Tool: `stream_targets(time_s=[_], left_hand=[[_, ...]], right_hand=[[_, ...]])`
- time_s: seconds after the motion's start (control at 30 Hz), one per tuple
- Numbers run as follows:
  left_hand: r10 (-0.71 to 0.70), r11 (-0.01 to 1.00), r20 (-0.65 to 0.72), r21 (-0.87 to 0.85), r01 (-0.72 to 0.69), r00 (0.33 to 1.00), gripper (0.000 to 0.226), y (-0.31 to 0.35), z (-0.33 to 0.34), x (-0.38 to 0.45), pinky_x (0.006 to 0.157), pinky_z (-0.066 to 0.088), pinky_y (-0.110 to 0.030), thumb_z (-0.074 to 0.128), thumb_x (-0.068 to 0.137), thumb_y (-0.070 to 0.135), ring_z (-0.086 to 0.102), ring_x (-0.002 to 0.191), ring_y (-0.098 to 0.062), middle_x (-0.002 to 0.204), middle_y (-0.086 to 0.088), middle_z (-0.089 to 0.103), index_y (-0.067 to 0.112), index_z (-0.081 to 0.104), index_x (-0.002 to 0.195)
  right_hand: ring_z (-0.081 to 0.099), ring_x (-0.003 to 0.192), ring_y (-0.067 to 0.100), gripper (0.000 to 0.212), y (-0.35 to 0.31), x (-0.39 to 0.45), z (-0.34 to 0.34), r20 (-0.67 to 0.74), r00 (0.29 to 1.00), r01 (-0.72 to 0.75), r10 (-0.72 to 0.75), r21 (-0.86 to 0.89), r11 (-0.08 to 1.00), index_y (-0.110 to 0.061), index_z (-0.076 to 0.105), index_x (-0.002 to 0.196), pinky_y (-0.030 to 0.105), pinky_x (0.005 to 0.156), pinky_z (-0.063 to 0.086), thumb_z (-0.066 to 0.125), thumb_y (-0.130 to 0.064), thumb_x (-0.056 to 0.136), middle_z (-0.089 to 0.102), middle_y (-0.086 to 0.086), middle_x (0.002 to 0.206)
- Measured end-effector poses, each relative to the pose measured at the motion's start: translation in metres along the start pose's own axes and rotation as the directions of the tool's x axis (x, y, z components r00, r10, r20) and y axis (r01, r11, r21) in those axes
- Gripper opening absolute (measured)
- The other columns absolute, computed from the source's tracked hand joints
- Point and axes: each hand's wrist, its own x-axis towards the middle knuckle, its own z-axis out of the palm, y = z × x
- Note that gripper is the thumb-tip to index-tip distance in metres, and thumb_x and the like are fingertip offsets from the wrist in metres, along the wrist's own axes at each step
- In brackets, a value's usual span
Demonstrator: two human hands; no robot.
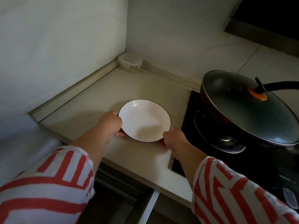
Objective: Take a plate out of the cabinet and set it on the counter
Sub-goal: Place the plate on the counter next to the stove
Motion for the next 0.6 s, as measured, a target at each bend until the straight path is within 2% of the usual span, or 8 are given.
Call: stream_targets(time_s=[0.07, 0.23, 0.3, 0.33, 0.4, 0.43, 0.5, 0.6], left_hand=[[-0.008, 1.000, -0.001, -0.001, 0.008, 1.000, 0.039, -0.002, 0.000, 0.004, 0.069, 0.058, -0.041, 0.035, 0.086, 0.000, 0.065, 0.092, -0.033, 0.108, -0.014, 0.065, 0.013, 0.059, 0.113], [-0.006, 1.000, 0.003, -0.012, 0.006, 1.000, 0.039, -0.002, 0.000, 0.004, 0.063, 0.056, -0.037, 0.035, 0.088, 0.000, 0.063, 0.086, -0.030, 0.105, -0.013, 0.063, 0.013, 0.060, 0.115], [-0.023, 0.999, 0.002, -0.026, 0.023, 1.000, 0.038, -0.002, 0.000, 0.000, 0.058, 0.056, -0.033, 0.035, 0.090, 0.002, 0.061, 0.075, -0.024, 0.105, -0.013, 0.062, 0.010, 0.058, 0.119], [-0.034, 0.998, 0.003, -0.044, 0.035, 0.999, 0.036, -0.003, 0.000, -0.004, 0.058, 0.057, -0.033, 0.036, 0.091, 0.003, 0.060, 0.071, -0.023, 0.102, -0.012, 0.062, 0.009, 0.056, 0.120], [-0.047, 0.996, -0.007, -0.073, 0.046, 0.999, 0.032, -0.007, -0.003, -0.016, 0.061, 0.058, -0.034, 0.039, 0.092, 0.007, 0.061, 0.067, -0.024, 0.098, -0.011, 0.060, 0.007, 0.053, 0.122], [-0.048, 0.996, -0.030, -0.079, 0.045, 0.998, 0.035, -0.010, -0.004, -0.022, 0.060, 0.058, -0.034, 0.042, 0.093, 0.009, 0.061, 0.067, -0.024, 0.104, -0.011, 0.058, 0.007, 0.051, 0.126], [-0.042, 0.996, -0.110, -0.084, 0.033, 0.993, 0.043, -0.019, -0.005, -0.034, 0.057, 0.058, -0.031, 0.042, 0.093, 0.011, 0.060, 0.067, -0.022, 0.109, -0.010, 0.053, 0.010, 0.046, 0.136], [-0.004, 0.999, -0.175, -0.042, -0.004, 0.985, 0.043, -0.035, -0.002, -0.063, 0.064, 0.055, -0.034, 0.038, 0.093, 0.008, 0.055, 0.063, -0.021, 0.088, -0.009, 0.053, 0.010, 0.049, 0.135]], right_hand=[[0.066, 0.096, 0.038, 0.032, 0.002, 0.003, 0.003, -0.009, 1.000, -0.014, 0.013, -0.032, 0.999, -0.004, 0.054, 0.115, 0.045, 0.084, 0.057, 0.039, -0.010, 0.087, 0.065, 0.019, 0.105], [0.068, 0.089, 0.038, 0.019, 0.003, 0.003, 0.004, -0.001, 0.999, -0.032, 0.032, 0.042, 0.999, -0.007, 0.055, 0.100, 0.048, 0.081, 0.058, 0.040, -0.010, 0.088, 0.068, 0.020, 0.095], [0.067, 0.089, 0.035, 0.032, 0.004, -0.002, 0.003, 0.011, 1.000, -0.026, 0.025, 0.045, 0.999, -0.001, 0.054, 0.117, 0.046, 0.084, 0.057, 0.043, -0.016, 0.091, 0.068, 0.018, 0.098], [0.065, 0.082, 0.031, 0.040, 0.005, -0.009, 0.001, 0.034, 0.999, -0.035, 0.032, 0.085, 0.996, -0.001, 0.048, 0.129, 0.041, 0.078, 0.056, 0.044, -0.019, 0.094, 0.066, 0.015, 0.093], [0.060, 0.068, 0.023, 0.053, 0.012, -0.025, -0.007, 0.062, 0.997, -0.065, 0.053, 0.204, 0.977, -0.009, 0.030, 0.145, 0.033, 0.066, 0.053, 0.045, -0.021, 0.096, 0.063, 0.010, 0.081], [0.060, 0.065, 0.021, 0.055, 0.016, -0.037, -0.012, 0.070, 0.996, -0.069, 0.053, 0.245, 0.967, -0.013, 0.027, 0.147, 0.034, 0.068, 0.054, 0.046, -0.021, 0.097, 0.063, 0.008, 0.079], [0.061, 0.065, 0.019, 0.049, 0.027, -0.063, -0.022, 0.070, 0.997, -0.055, 0.037, 0.281, 0.958, -0.014, 0.035, 0.144, 0.036, 0.075, 0.057, 0.047, -0.020, 0.097, 0.064, 0.008, 0.080], [0.061, 0.068, 0.017, 0.035, 0.048, -0.107, -0.041, 0.037, 0.999, -0.011, 0.000, 0.294, 0.956, -0.009, 0.050, 0.131, 0.028, 0.066, 0.055, 0.045, -0.017, 0.097, 0.064, 0.008, 0.083]])
